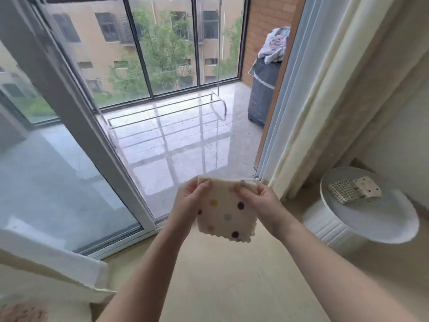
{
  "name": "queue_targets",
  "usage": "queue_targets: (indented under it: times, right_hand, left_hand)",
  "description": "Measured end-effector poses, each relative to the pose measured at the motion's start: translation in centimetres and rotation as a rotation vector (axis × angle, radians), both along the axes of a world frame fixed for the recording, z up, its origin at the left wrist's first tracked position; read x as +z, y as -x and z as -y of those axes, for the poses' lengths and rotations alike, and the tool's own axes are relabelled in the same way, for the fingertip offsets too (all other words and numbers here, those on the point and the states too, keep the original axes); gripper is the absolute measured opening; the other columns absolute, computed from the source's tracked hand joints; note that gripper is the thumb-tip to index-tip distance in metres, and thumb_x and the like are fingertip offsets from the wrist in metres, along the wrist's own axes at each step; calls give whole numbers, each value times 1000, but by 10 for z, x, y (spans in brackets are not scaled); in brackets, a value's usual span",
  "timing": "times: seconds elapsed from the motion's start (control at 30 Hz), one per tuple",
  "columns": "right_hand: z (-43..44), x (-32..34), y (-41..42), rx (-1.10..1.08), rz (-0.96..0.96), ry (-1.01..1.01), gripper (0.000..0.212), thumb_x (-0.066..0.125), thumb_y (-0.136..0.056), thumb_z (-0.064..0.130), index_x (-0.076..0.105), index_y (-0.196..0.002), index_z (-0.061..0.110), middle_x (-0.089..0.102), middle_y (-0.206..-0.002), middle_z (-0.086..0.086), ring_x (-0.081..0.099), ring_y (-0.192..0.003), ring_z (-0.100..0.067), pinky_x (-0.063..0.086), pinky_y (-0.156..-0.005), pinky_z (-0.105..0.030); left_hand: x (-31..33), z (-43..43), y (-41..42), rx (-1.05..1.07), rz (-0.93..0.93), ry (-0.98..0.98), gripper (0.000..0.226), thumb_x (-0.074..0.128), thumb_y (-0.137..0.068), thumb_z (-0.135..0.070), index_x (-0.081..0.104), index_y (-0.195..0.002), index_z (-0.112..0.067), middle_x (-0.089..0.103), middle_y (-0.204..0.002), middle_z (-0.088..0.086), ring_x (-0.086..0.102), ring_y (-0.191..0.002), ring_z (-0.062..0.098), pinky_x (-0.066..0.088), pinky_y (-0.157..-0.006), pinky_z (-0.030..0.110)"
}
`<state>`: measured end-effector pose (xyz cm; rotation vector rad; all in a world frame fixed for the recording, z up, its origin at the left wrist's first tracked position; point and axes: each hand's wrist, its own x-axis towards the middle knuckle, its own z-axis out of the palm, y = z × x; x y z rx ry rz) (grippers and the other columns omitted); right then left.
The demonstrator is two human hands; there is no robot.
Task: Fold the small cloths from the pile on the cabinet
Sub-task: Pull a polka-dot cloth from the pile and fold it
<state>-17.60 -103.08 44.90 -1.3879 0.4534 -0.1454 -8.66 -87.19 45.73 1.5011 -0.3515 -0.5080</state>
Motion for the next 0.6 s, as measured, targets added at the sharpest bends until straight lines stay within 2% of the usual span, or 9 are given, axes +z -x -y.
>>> queue_targets:
  times: [0.07, 0.13, 0.2, 0.27, 0.37, 0.47, 0.6]
  right_hand:
    - [46, -4, 11, -26, 9, -33, 4, 72, -85, 20, 72, -88, 17, 65, -85, -3, 61, -81, -16, 49, -67, -27]
    - [92, -8, 23, -32, 13, -53, 15, 70, -78, 23, 72, -92, 17, 65, -91, -5, 61, -84, -16, 48, -69, -28]
    - [139, -12, 36, -20, -5, -64, 24, 73, -78, 25, 73, -99, 13, 69, -100, -8, 63, -90, -17, 50, -74, -30]
    - [185, -15, 53, -5, -6, -75, 23, 75, -79, 27, 76, -96, 11, 70, -102, -12, 64, -91, -18, 51, -77, -31]
    - [254, -18, 86, -20, -2, -207, 17, 79, -75, 20, 73, -86, 9, 67, -90, -11, 63, -81, -16, 51, -68, -25]
    - [321, -20, 115, -9, 6, -333, 10, 68, -74, 15, 65, -81, 9, 67, -73, -4, 62, -67, -13, 50, -58, -22]
    - [400, -38, 132, -131, -22, -381, 15, 69, -72, 13, 63, -85, 8, 67, -73, -5, 61, -67, -15, 53, -59, -24]
  left_hand:
    - [0, 49, 8, -53, 13, -26, 24, 66, -88, -24, 68, -92, -1, 67, -79, 2, 62, -71, 11, 48, -60, 21]
    - [-4, 97, 19, -88, 26, -48, 16, 68, -89, -18, 69, -91, -2, 69, -81, -1, 63, -75, 10, 49, -63, 22]
    - [-10, 141, 32, -114, 26, -54, 23, 70, -85, -23, 69, -91, -1, 68, -81, -1, 63, -75, 10, 49, -63, 22]
    - [-16, 184, 50, -111, 31, -48, 28, 68, -80, -27, 70, -92, -2, 69, -82, 0, 64, -76, 11, 50, -63, 22]
    - [-24, 249, 85, -70, -4, -31, 20, 65, -81, -26, 73, -90, -11, 69, -78, 0, 63, -72, 12, 49, -61, 21]
    - [-31, 315, 118, -38, -57, -52, 15, 63, -81, -31, 74, -79, -22, 66, -72, -5, 58, -68, 10, 45, -61, 21]
    - [-44, 398, 138, -4, -110, -99, 18, 61, -81, -37, 74, -75, -25, 61, -67, -7, 53, -65, 10, 41, -59, 26]
